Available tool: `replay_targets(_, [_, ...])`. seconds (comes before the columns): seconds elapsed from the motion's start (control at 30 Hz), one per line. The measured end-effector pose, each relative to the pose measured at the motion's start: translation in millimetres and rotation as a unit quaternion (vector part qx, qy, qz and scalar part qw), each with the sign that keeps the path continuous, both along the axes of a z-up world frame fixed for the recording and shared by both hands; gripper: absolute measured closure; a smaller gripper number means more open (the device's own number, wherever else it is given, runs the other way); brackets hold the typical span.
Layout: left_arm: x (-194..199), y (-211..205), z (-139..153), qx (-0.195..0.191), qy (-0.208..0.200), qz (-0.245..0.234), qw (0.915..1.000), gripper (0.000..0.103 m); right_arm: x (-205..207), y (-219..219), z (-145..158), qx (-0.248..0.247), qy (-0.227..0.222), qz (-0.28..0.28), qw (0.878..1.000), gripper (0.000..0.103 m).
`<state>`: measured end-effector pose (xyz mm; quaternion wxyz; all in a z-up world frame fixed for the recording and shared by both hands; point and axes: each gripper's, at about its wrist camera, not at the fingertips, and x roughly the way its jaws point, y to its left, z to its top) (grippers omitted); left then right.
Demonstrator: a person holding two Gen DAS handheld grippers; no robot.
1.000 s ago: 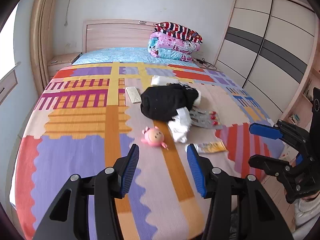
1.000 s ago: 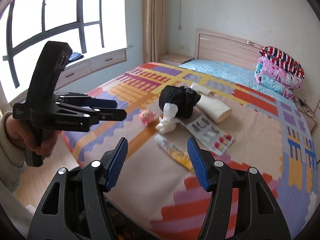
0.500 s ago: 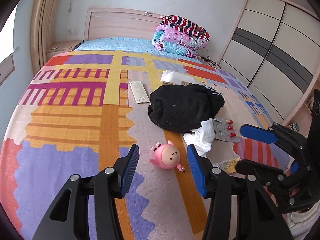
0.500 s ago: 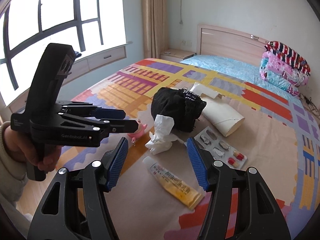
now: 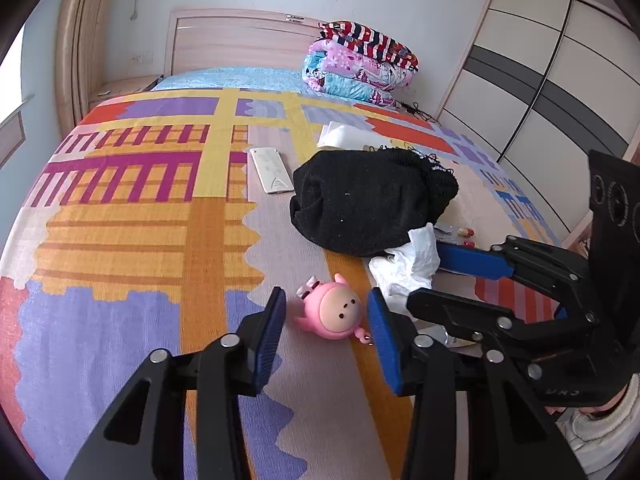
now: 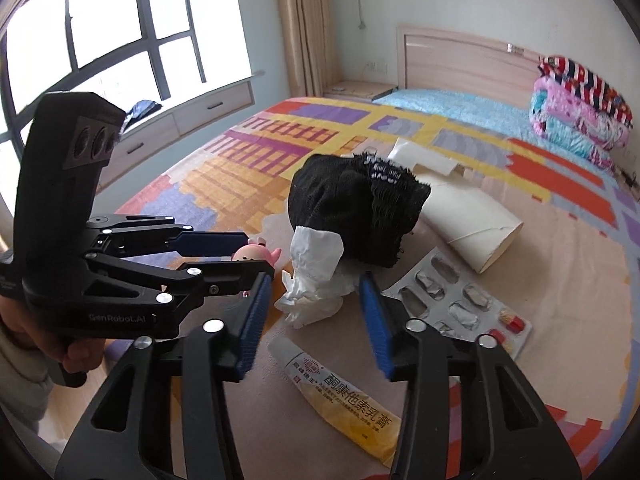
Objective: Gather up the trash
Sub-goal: 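Grasp the pink toy figure with the left tool while the right tool grasps the crumpled tissue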
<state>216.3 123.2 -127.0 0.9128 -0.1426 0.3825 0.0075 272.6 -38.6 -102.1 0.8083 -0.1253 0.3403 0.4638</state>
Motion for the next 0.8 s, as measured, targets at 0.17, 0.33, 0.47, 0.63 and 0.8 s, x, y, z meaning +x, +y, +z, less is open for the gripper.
replay_targets(0.17, [-1.7,-1.7,0.8,-0.002,0.001,0.000,1.0000,0.070,0.7,0.4,-2.0,-0.001,0.015,0.000,1.000,0.085])
replay_targets(0.33, [-11.2,-1.4,8.4,-0.004,-0.008,0.002,1.0000,0.070,-3.8,-3.8,5.0,0.013,0.010,0.003,1.000,0.086])
replay_targets(0.47, [-20.3,-3.5,15.8,-0.004,-0.015,0.004,0.9999,0.070,-10.1,-7.4,14.0,0.020,0.002,0.003,1.000,0.086])
replay_targets(0.63, [-32.7,-8.2,25.4,-0.003,-0.024,0.005,0.9997,0.070,-18.1,-16.0,24.6,0.028,-0.005,-0.003,1.000,0.086])
replay_targets(0.8, [-42.7,-16.1,35.0,0.000,-0.033,0.004,0.9994,0.070,-27.6,-25.2,33.3,0.032,-0.014,-0.007,0.999,0.086])
